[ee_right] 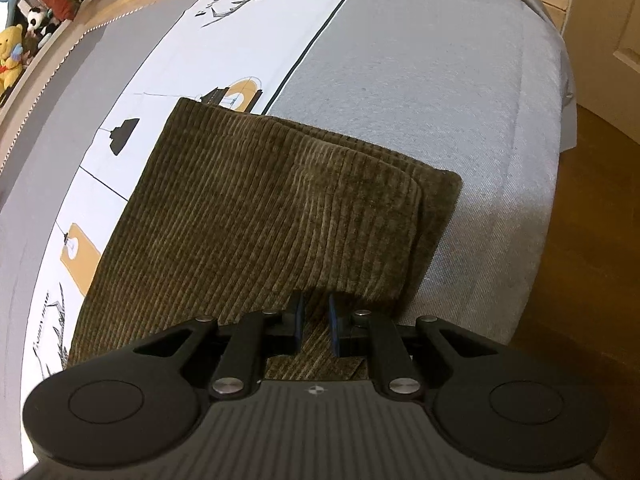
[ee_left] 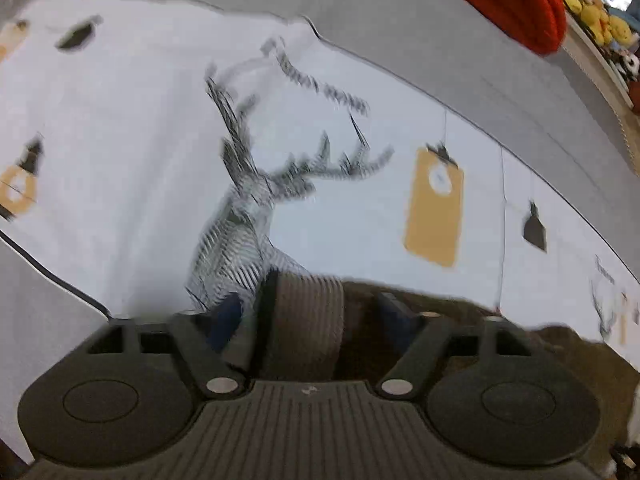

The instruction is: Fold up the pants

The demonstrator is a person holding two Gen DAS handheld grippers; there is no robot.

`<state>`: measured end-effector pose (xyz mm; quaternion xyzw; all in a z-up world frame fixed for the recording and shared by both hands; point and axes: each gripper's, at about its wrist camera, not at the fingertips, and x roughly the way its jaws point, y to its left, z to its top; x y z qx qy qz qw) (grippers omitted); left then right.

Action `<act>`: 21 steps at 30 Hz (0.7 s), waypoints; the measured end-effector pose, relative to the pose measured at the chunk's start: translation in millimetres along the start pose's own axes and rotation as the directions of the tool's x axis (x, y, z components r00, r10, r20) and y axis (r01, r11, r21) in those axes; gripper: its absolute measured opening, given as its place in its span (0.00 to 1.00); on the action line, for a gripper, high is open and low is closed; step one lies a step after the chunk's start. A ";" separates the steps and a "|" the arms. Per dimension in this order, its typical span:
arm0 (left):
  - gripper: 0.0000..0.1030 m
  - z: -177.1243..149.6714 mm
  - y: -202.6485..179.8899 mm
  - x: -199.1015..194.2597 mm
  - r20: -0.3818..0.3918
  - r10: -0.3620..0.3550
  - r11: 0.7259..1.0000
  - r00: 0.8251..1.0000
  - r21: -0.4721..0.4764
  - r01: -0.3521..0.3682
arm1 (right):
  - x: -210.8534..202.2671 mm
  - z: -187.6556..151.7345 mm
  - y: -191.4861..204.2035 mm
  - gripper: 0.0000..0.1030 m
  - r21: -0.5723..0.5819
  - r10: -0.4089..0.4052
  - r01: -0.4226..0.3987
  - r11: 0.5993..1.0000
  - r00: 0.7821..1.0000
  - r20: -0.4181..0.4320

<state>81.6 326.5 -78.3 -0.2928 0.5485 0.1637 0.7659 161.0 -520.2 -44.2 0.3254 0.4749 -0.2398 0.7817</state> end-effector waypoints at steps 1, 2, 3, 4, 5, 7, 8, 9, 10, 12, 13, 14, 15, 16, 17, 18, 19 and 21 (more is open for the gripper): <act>0.42 -1.2 -1.2 -4.8 -0.002 -0.024 1.000 1.000 0.013 0.024 | 0.4 -0.3 0.5 0.13 -0.004 -0.003 0.003 1.000 1.000 0.002; 0.38 -2.2 -3.3 -15.3 0.022 -0.040 0.998 0.999 0.043 0.039 | 0.5 -0.6 1.1 0.13 -0.005 -0.005 0.005 1.000 1.000 0.004; 0.36 -3.9 -5.7 -24.9 0.054 -0.049 0.996 0.997 0.077 0.044 | 0.1 -0.7 1.5 0.13 -0.006 -0.005 0.005 1.000 1.000 0.004; 0.34 -7.6 -7.1 -36.3 0.083 -0.057 0.994 0.995 0.101 0.049 | 0.3 -0.9 1.8 0.13 -0.006 -0.004 0.004 1.000 1.000 0.005; 0.34 -11.1 -5.8 -41.6 0.090 -0.058 0.993 0.994 0.109 0.048 | 0.5 -1.2 2.0 0.13 -0.006 -0.005 0.005 1.000 1.000 0.005; 0.35 -20.1 -1.2 -38.8 0.055 0.026 0.991 0.998 0.127 -0.033 | 0.5 -1.4 2.0 0.13 -0.009 -0.005 0.005 1.000 1.000 0.007; 0.37 -24.1 0.2 -32.9 0.028 0.073 0.987 0.997 0.140 -0.076 | 0.6 -1.3 1.6 0.13 -0.010 -0.004 0.004 1.000 1.000 0.006; 0.40 -26.5 0.1 -29.2 0.014 0.098 0.984 0.995 0.149 -0.099 | 0.8 -1.3 0.9 0.13 -0.009 -0.001 0.001 1.000 1.000 0.005; 0.46 -27.6 -0.8 -28.3 0.014 0.122 0.979 0.992 0.161 -0.123 | 1.3 -1.2 0.3 0.13 -0.006 0.003 -0.003 1.000 1.000 0.002; 0.48 -28.0 -8.0 -39.7 0.085 0.149 0.969 0.985 0.186 -0.163 | 1.0 -1.0 -0.4 0.13 -0.006 0.002 -0.002 1.000 1.000 0.004; 0.47 -28.5 -13.2 -51.7 0.152 0.157 0.962 0.976 0.198 -0.186 | 0.6 -1.4 -0.1 0.13 -0.007 0.000 0.000 1.000 1.000 0.006; 0.47 -31.2 -18.7 -64.5 0.215 0.146 0.956 0.966 0.221 -0.194 | 0.2 -2.0 0.3 0.13 -0.010 -0.003 0.003 1.000 1.000 0.008; 0.47 -33.6 -23.7 -73.3 0.254 0.108 0.953 0.961 0.250 -0.173 | 0.0 -2.7 1.1 0.13 -0.016 -0.005 0.005 1.000 1.000 0.009; 0.47 -37.1 -28.6 -80.0 0.262 0.040 0.952 0.964 0.284 -0.116 | -0.4 -3.2 2.0 0.13 -0.022 -0.006 0.007 1.000 1.000 0.010; 0.44 -40.1 -32.0 -80.9 0.239 -0.024 0.948 0.971 0.314 -0.054 | -0.8 -3.4 2.5 0.13 -0.027 -0.007 0.007 1.000 1.000 0.011; 0.40 -43.1 -36.0 -76.3 0.196 -0.064 0.939 0.978 0.345 -0.008 | -1.0 -3.4 2.4 0.13 -0.029 -0.005 0.005 1.000 1.000 0.011; 0.29 -44.6 -40.3 -68.7 0.160 -0.066 0.926 0.985 0.377 0.000 | -1.2 -3.5 2.2 0.13 -0.027 -0.003 0.003 1.000 1.000 0.011; 0.16 -49.0 -44.6 -37.4 0.102 0.044 0.890 0.994 0.448 -0.085 | -1.3 -3.1 1.1 0.13 -0.022 0.000 0.000 1.000 1.000 0.010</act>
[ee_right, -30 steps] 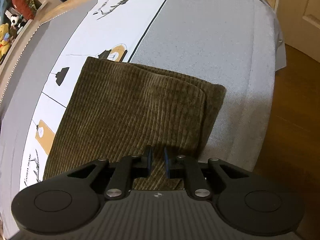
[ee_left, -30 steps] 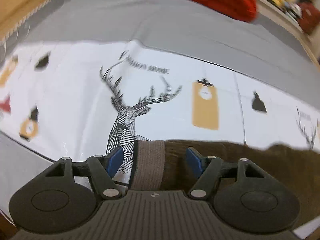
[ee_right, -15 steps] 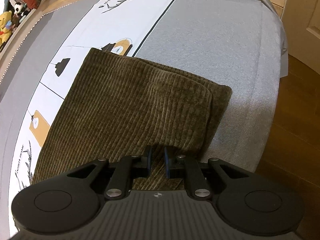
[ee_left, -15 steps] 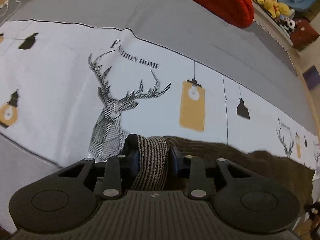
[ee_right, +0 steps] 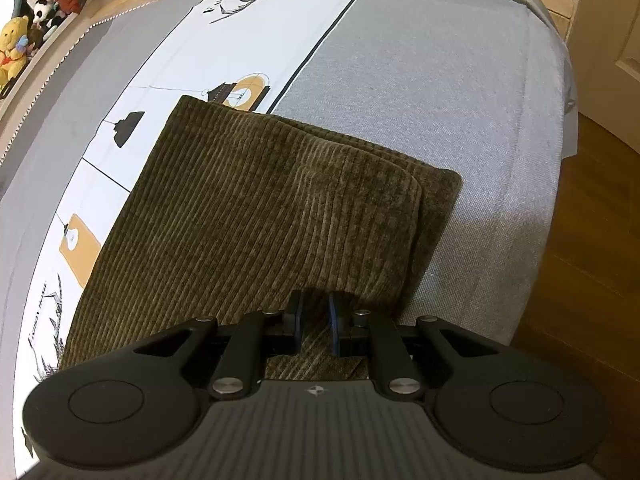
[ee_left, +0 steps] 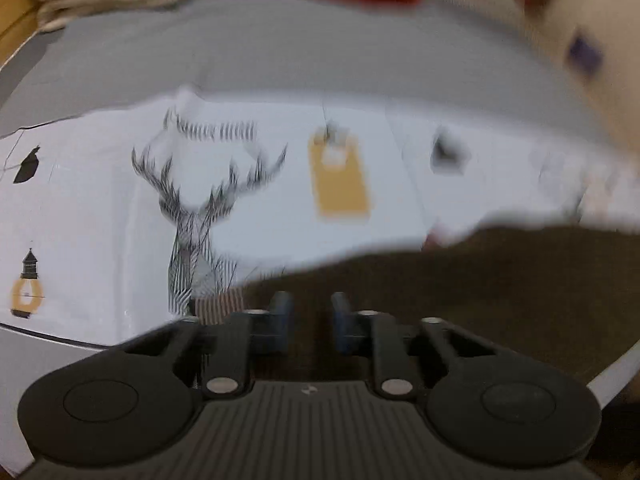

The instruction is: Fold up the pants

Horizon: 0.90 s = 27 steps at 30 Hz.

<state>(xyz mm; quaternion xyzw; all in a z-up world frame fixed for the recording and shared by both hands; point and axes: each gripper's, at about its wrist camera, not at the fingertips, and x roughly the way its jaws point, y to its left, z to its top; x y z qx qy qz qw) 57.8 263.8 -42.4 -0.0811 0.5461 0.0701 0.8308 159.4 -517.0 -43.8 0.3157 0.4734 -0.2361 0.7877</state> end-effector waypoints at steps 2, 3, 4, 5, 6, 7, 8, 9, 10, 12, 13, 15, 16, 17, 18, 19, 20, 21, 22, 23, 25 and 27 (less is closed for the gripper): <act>0.02 -7.3 -0.2 34.6 -0.113 0.117 0.991 0.987 0.071 -0.109 | -0.1 -0.6 0.4 0.13 0.002 -0.001 0.001 1.000 1.000 0.002; 0.02 -7.1 -2.2 36.9 -0.112 0.124 0.990 0.986 0.086 -0.114 | -0.1 -1.3 0.9 0.13 0.000 -0.002 0.002 1.000 1.000 0.002; 0.02 -4.7 -4.1 34.7 -0.113 0.131 0.989 0.985 0.078 -0.123 | -0.3 -1.9 1.1 0.13 0.000 -0.002 0.002 1.000 1.000 0.002; 0.03 -2.5 -6.3 28.8 -0.109 0.136 0.990 0.985 0.056 -0.130 | -1.0 -2.7 1.0 0.13 0.001 -0.001 0.001 1.000 1.000 0.002; 0.04 -1.4 -9.0 21.2 -0.092 0.132 0.991 0.987 0.050 -0.128 | -1.6 -2.9 0.5 0.13 0.002 0.002 -0.002 1.000 1.000 0.001; 0.09 -2.1 -13.1 9.9 -0.063 0.122 0.991 0.990 0.058 -0.119 | -2.3 -2.6 -0.3 0.13 0.005 0.007 -0.007 1.000 1.000 0.000; 0.12 -2.4 -16.8 1.2 -0.038 0.101 0.993 0.994 0.066 -0.099 | -2.6 -2.3 -1.3 0.13 0.006 0.013 -0.013 1.000 1.000 -0.001; 0.14 -3.3 -18.6 -1.2 -0.039 0.069 0.995 0.997 0.069 -0.066 | -2.3 -1.4 -2.8 0.13 0.009 0.020 -0.020 1.000 1.000 -0.004; 0.16 -8.5 -18.3 4.1 -0.063 0.043 0.996 0.997 0.075 -0.038 | -1.8 -0.8 -4.1 0.13 0.014 0.025 -0.025 1.000 1.000 -0.007; 0.19 -20.1 -22.8 26.8 -0.168 0.055 0.988 0.984 0.151 -0.029 | -1.0 1.0 -7.8 0.13 0.030 0.037 -0.037 0.999 0.999 -0.013; 0.18 -27.5 -28.2 37.7 -0.191 0.087 0.974 0.978 0.224 -0.043 | -1.0 1.4 -9.0 0.13 0.035 0.042 -0.041 0.999 0.999 -0.015; 0.19 -28.7 -40.4 38.5 -0.158 0.121 0.953 0.980 0.296 -0.070 | -1.8 1.7 -9.6 0.13 0.041 0.042 -0.042 0.998 0.999 -0.014; 0.19 -26.9 -43.7 35.2 -0.146 0.128 0.955 0.981 0.286 -0.082 | -2.6 1.4 -8.9 0.13 0.040 0.040 -0.039 0.998 0.999 -0.012; 0.19 -25.5 -47.4 28.7 -0.129 0.127 0.956 0.983 0.281 -0.087 | -3.4 0.8 -7.9 0.13 0.037 0.037 -0.037 0.999 0.999 -0.011; 0.19 -22.9 -52.7 19.4 -0.099 0.109 0.958 0.989 0.277 -0.078 | -4.3 0.6 -6.8 0.15 0.032 0.037 -0.037 0.999 0.999 -0.010; 0.22 -19.7 -57.8 10.6 -0.072 0.083 0.962 0.994 0.265 -0.061 | -5.4 0.6 -5.9 0.19 0.026 0.043 -0.043 0.999 0.999 -0.010; 0.30 -15.4 -63.9 -0.6 -0.040 0.059 0.968 0.997 0.245 -0.048 | -6.3 1.1 -5.1 0.21 0.020 0.048 -0.048 0.999 0.999 -0.009; 0.35 -11.9 -70.8 -12.8 -0.005 0.045 0.972 0.999 0.229 -0.042 | -7.0 1.6 -4.4 0.22 0.013 0.052 -0.052 0.999 0.999 -0.008; 0.43 -8.3 -79.2 -25.2 0.035 0.030 0.975 0.999 0.221 -0.037 | -7.2 2.2 -4.4 0.22 0.008 0.053 -0.053 0.999 0.999 -0.007; 0.47 -6.7 -90.6 -37.7 0.073 0.011 0.975 0.997 0.219 -0.027 | -7.0 2.4 -4.6 0.22 0.006 0.052 -0.052 0.999 0.999 -0.008; 0.57 -9.6 -110.4 -61.1 0.138 -0.033 0.978 0.990 0.211 0.003 | -6.6 2.9 -5.8 0.22 0.009 0.057 -0.057 0.998 0.998 -0.010; 0.79 -19.5 -131.0 -75.8 0.184 -0.069 0.983 0.980 0.180 0.036 | -7.6 3.1 -6.2 0.22 0.006 0.060 -0.060 0.998 0.998 -0.008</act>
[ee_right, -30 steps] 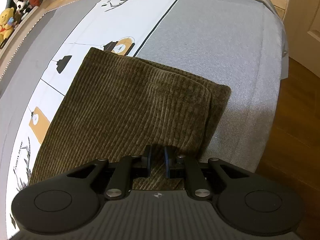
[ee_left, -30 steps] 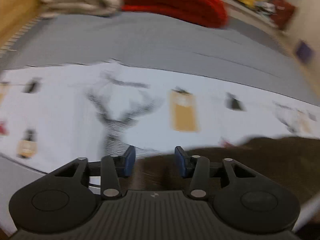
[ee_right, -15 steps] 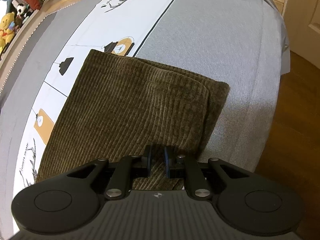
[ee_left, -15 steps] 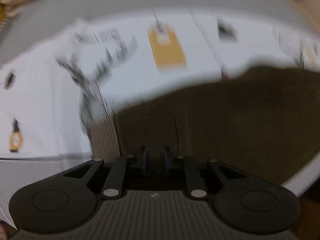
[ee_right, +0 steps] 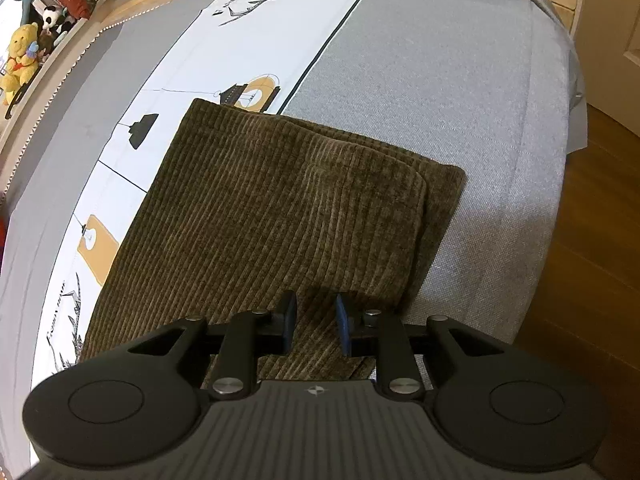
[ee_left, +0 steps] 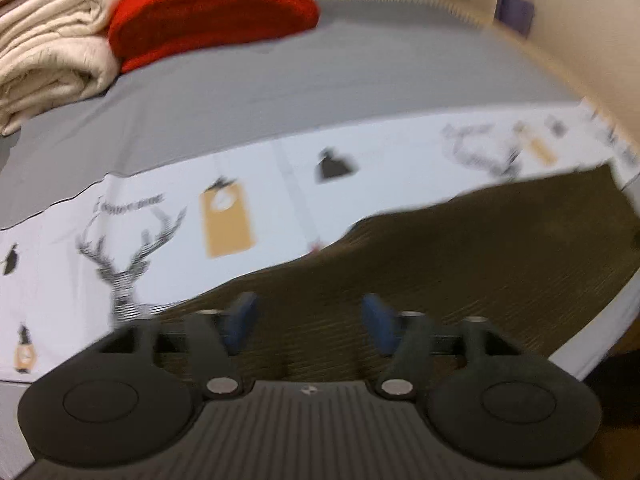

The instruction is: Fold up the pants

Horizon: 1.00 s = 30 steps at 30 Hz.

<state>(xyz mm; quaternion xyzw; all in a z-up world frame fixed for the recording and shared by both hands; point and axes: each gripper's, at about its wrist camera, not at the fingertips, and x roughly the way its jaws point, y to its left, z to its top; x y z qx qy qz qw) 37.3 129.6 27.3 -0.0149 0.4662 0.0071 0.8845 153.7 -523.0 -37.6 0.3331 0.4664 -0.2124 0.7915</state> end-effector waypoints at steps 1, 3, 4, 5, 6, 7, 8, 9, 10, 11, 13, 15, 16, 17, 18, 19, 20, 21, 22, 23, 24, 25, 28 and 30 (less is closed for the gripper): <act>0.89 -4.6 -11.6 -4.6 0.027 -0.009 1.000 1.000 -0.019 0.010 | -0.9 0.0 -0.2 0.22 -0.004 0.001 -0.001 1.000 1.000 0.002; 0.91 -15.7 -39.9 -10.6 0.066 -0.025 0.999 0.997 -0.033 0.028 | -3.0 0.4 -1.7 0.22 -0.010 0.004 -0.004 1.000 1.000 0.006; 0.91 -22.7 -52.2 -3.1 0.069 -0.034 0.999 0.997 -0.021 0.035 | -4.0 0.5 -3.1 0.22 -0.011 0.007 -0.006 1.000 1.000 0.008; 0.91 -29.4 -65.7 7.0 0.053 -0.027 0.999 0.998 0.018 0.027 | -4.9 1.2 -5.5 0.22 -0.009 0.011 -0.010 1.000 1.000 0.010; 0.91 -33.3 -77.4 17.2 0.027 0.001 0.997 1.000 0.075 -0.003 | -5.4 1.5 -8.2 0.22 -0.005 0.015 -0.015 1.000 1.000 0.010; 0.91 -34.5 -89.5 26.0 0.028 0.039 0.989 0.999 0.140 -0.042 | -6.3 1.8 -11.4 0.22 0.003 0.020 -0.020 1.000 1.000 0.011; 0.91 -35.1 -95.2 31.3 0.052 0.057 0.982 0.997 0.178 -0.066 | -7.4 2.5 -14.4 0.22 0.013 0.022 -0.023 1.000 1.000 0.016; 0.91 -32.7 -100.7 35.3 0.077 0.067 0.975 0.995 0.206 -0.082 | -9.5 3.3 -17.4 0.22 0.024 0.017 -0.018 1.000 0.999 0.029; 0.91 -29.8 -104.9 37.3 0.102 0.074 0.969 0.992 0.229 -0.095 | -12.7 4.4 -20.1 0.22 0.032 0.004 -0.005 0.999 0.999 0.049; 0.91 -29.3 -106.8 37.7 0.120 0.082 0.965 0.989 0.240 -0.109 | -15.4 5.2 -22.3 0.22 0.037 -0.008 0.005 0.999 0.998 0.067; 0.91 -29.6 -104.3 40.9 0.131 0.110 0.960 0.985 0.244 -0.140 | -19.3 6.7 -26.1 0.24 0.042 -0.026 0.022 0.999 0.996 0.090; 0.91 -27.1 -99.1 43.4 0.119 0.106 0.968 0.987 0.217 -0.130 | -20.1 7.4 -29.1 0.30 0.050 -0.044 0.039 0.998 0.994 0.096; 0.91 -26.1 -97.8 42.0 0.113 0.093 0.973 0.989 0.201 -0.114 | -20.1 7.6 -30.5 0.32 0.059 -0.058 0.052 0.997 0.993 0.100; 0.91 -24.6 -95.8 40.9 0.108 0.083 0.976 0.991 0.191 -0.102 | -20.1 8.1 -32.0 0.33 0.067 -0.070 0.064 0.996 0.992 0.104; 0.91 -23.8 -93.3 42.7 0.105 0.080 0.977 0.991 0.189 -0.099 | -19.8 8.5 -33.0 0.34 0.074 -0.078 0.070 0.995 0.991 0.104; 0.91 -23.9 -93.7 42.3 0.106 0.084 0.976 0.991 0.192 -0.103 | -19.1 8.7 -33.8 0.37 0.079 -0.081 0.073 0.994 0.991 0.102; 0.91 -24.5 -93.9 40.2 0.107 0.090 0.974 0.990 0.199 -0.110 | -18.2 8.6 -33.7 0.39 0.083 -0.082 0.074 0.994 0.992 0.098; 0.91 -25.0 -93.7 39.3 0.109 0.093 0.972 0.990 0.204 -0.114 | -17.0 8.0 -33.3 0.45 0.085 -0.083 0.075 0.994 0.992 0.094; 0.91 -25.7 -93.5 37.0 0.109 0.093 0.972 0.990 0.207 -0.114 | -15.6 6.9 -32.4 0.49 0.087 -0.085 0.077 0.993 0.992 0.089; 0.91 -26.1 -93.2 35.5 0.110 0.089 0.972 0.990 0.207 -0.111 | -13.2 5.8 -31.6 0.50 0.090 -0.084 0.077 0.993 0.993 0.081; 0.91 -26.5 -92.2 34.8 0.110 0.085 0.973 0.990 0.207 -0.106 | -10.5 5.1 -31.0 0.51 0.097 -0.083 0.076 0.992 0.994 0.072; 0.92 -26.9 -91.3 34.4 0.107 0.081 0.973 0.991 0.207 -0.102 | -7.6 4.3 -31.6 0.51 0.112 -0.081 0.074 0.991 0.995 0.060; 0.94 -29.6 -90.3 34.9 0.097 0.084 0.971 0.992 0.215 -0.103 | 0.1 2.9 -36.9 0.52 0.170 -0.066 0.058 0.984 0.997 0.040; 0.94 -31.7 -89.7 36.6 0.087 0.091 0.969 0.992 0.224 -0.108 | 2.9 3.9 -36.1 0.52 0.166 -0.070 0.060 0.984 0.996 0.054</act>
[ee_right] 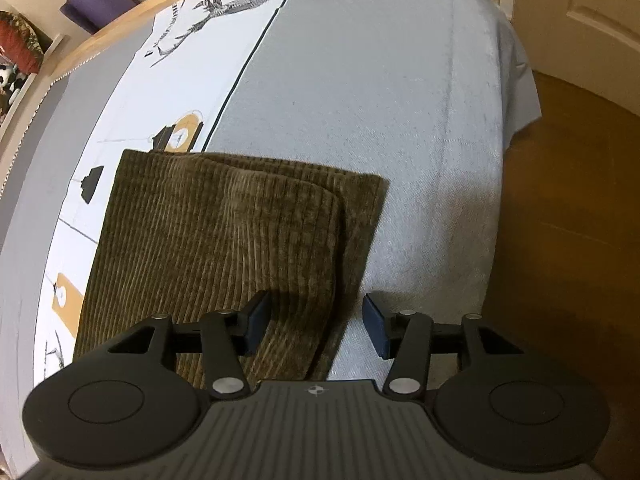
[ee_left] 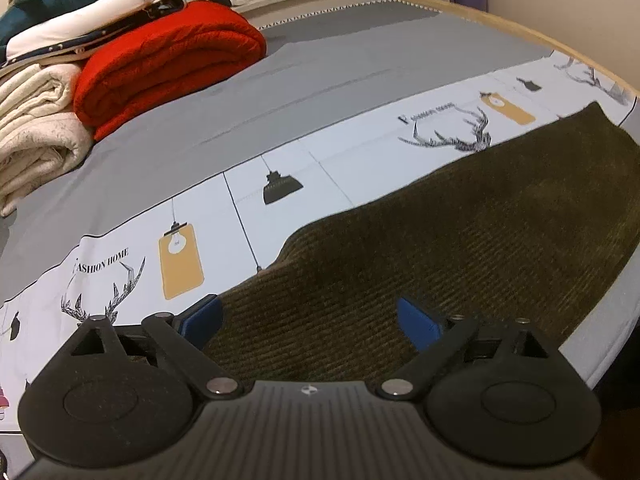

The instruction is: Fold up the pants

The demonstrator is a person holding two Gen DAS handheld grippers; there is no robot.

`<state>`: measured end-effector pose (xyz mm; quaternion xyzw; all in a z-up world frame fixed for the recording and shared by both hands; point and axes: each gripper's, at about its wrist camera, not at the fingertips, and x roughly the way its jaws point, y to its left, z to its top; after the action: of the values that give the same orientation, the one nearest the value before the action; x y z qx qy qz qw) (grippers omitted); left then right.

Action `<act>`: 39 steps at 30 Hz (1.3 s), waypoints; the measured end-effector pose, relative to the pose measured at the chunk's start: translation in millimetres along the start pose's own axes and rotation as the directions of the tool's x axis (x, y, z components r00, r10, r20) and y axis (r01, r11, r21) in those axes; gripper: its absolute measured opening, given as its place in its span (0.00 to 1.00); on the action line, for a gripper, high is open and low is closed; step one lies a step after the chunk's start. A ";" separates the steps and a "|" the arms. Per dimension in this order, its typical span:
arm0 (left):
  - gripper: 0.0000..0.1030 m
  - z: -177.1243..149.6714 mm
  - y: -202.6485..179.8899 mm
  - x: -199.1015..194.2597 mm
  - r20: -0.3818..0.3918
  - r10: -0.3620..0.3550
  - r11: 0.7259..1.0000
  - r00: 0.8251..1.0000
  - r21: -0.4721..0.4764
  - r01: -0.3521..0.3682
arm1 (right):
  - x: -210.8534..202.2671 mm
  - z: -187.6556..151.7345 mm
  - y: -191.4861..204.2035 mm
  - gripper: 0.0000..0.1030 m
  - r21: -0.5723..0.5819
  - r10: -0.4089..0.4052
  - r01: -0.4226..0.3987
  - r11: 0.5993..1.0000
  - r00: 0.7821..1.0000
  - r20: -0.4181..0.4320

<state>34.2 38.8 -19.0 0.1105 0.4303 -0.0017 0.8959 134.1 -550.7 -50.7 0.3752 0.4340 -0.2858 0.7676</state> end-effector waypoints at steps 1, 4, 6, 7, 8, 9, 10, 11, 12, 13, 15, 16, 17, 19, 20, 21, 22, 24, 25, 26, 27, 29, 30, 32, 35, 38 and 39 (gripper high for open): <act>0.94 -0.7 0.1 0.5 -0.003 0.001 1.000 1.000 0.003 -0.001 | 0.9 0.2 2.4 0.52 -0.015 -0.002 0.002 1.000 1.000 0.012; 0.94 -2.5 1.0 1.5 -0.007 0.001 1.000 1.000 0.004 -0.001 | 5.1 0.1 5.3 0.50 -0.014 0.005 -0.005 1.000 0.999 0.032; 0.94 -3.1 1.0 1.7 -0.009 0.004 1.000 1.000 0.007 -0.003 | 6.7 0.0 4.7 0.35 0.003 0.001 -0.002 1.000 0.999 0.053; 0.94 -3.3 1.4 1.7 -0.009 0.005 1.000 1.000 0.009 -0.005 | 7.1 -0.1 5.1 0.28 0.000 -0.004 0.004 1.000 0.998 0.061; 0.94 -3.6 1.9 1.9 -0.009 0.008 1.000 1.000 0.010 -0.008 | 7.0 -1.0 6.6 0.25 -0.005 -0.004 0.005 1.000 0.998 0.068; 0.94 -3.7 2.2 2.2 -0.009 0.010 1.000 1.000 0.010 -0.010 | 5.5 -2.2 9.2 0.21 -0.015 -0.004 0.006 1.000 0.997 0.081; 0.94 -4.0 3.0 2.6 -0.011 0.012 1.000 1.000 0.010 -0.012 | 3.5 -3.2 12.3 0.19 -0.028 -0.005 0.007 1.000 0.995 0.095; 0.94 -4.2 3.7 2.8 -0.013 0.014 1.000 1.000 0.008 -0.014 | 0.2 -4.5 15.9 0.18 -0.039 -0.006 0.011 0.999 0.994 0.112; 0.94 -4.4 4.4 3.1 -0.014 0.016 1.000 1.000 0.006 -0.016 | -4.7 -6.4 19.0 0.17 -0.043 -0.007 0.013 0.999 0.991 0.132; 0.94 -4.4 5.7 3.0 -0.015 0.019 1.000 1.000 0.003 -0.019 | -10.3 -8.2 22.6 0.17 -0.044 -0.008 0.015 0.999 0.988 0.151; 0.94 -3.4 8.2 2.1 -0.013 0.025 1.000 1.000 -0.006 -0.025 | -28.4 -15.2 36.7 0.16 -0.077 0.001 0.016 0.997 0.977 0.211; 0.94 -3.0 10.3 1.4 -0.011 0.028 1.000 1.000 -0.014 -0.028 | -42.1 -22.6 49.1 0.16 -0.130 0.023 0.011 0.991 0.966 0.257; 0.94 -2.2 11.3 1.2 -0.011 0.030 0.999 1.000 -0.021 -0.030 | -59.1 -34.0 66.8 0.16 -0.219 0.061 0.010 0.976 0.948 0.314; 0.94 -1.7 14.8 0.4 -0.011 0.032 0.999 0.999 -0.036 -0.032 | -92.3 -67.4 103.0 0.15 -0.426 0.175 0.024 0.904 0.890 0.421; 0.94 -1.6 16.6 -0.1 -0.011 0.034 0.998 0.999 -0.043 -0.034 | -112.7 -97.0 124.1 0.15 -0.558 0.277 0.038 0.829 0.839 0.469; 0.94 -1.9 17.9 -0.5 -0.011 0.035 0.998 0.999 -0.047 -0.035 | -127.0 -124.6 137.7 0.15 -0.654 0.365 0.051 0.755 0.796 0.482; 0.94 -2.2 19.1 -0.6 -0.012 0.036 0.998 0.999 -0.049 -0.037 | -139.6 -156.1 148.3 0.15 -0.739 0.453 0.060 0.671 0.756 0.473; 0.94 -3.5 21.0 -1.1 -0.015 0.041 0.998 0.999 -0.053 -0.042 | -157.0 -226.4 161.1 0.15 -0.877 0.607 0.072 0.474 0.695 0.385; 0.94 -4.1 22.7 -1.4 -0.016 0.043 0.997 0.999 -0.057 -0.044 | -160.4 -262.0 163.9 0.15 -0.929 0.660 0.073 0.364 0.683 0.312; 0.94 -5.0 24.9 -1.6 -0.018 0.044 0.997 0.999 -0.062 -0.045 | -160.4 -300.8 164.9 0.15 -0.969 0.696 0.067 0.239 0.684 0.219; 0.94 -5.6 26.4 -1.4 -0.021 0.045 0.997 0.999 -0.069 -0.047 | -156.9 -330.6 164.6 0.16 -0.989 0.704 0.053 0.136 0.698 0.134; 0.94 -6.8 29.8 -0.7 -0.031 0.044 0.996 0.999 -0.079 -0.046 | -138.9 -393.7 160.0 0.16 -0.994 0.653 0.016 -0.105 0.755 -0.057; 0.94 -7.3 31.1 -0.8 -0.034 0.044 0.996 0.998 -0.081 -0.046 | -128.8 -417.9 155.5 0.17 -0.979 0.613 0.004 -0.202 0.780 -0.124; 0.94 -7.8 33.9 -1.0 -0.036 0.044 0.995 0.998 -0.089 -0.047 | -104.0 -462.8 141.7 0.18 -0.905 0.469 -0.039 -0.423 0.846 -0.255; 0.94 -8.3 38.9 -1.5 -0.042 0.043 0.993 0.998 -0.112 -0.047 | -93.6 -499.2 117.5 0.23 -0.838 0.446 0.047 -0.543 0.862 -0.241; 0.94 -8.0 43.0 -2.4 -0.040 0.036 0.991 0.999 -0.128 -0.041 | -107.8 -491.0 124.6 0.28 -0.861 0.436 -0.032 -0.507 0.853 -0.288; 0.94 -7.8 43.8 -2.6 -0.041 0.035 0.991 0.999 -0.131 -0.040 | -111.8 -480.5 128.1 0.31 -0.873 0.433 -0.084 -0.481 0.843 -0.320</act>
<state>30.8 82.8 -13.2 0.0591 0.4445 0.0457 0.8927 -36.5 -71.0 -74.3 -0.3607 0.2717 0.3729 0.8106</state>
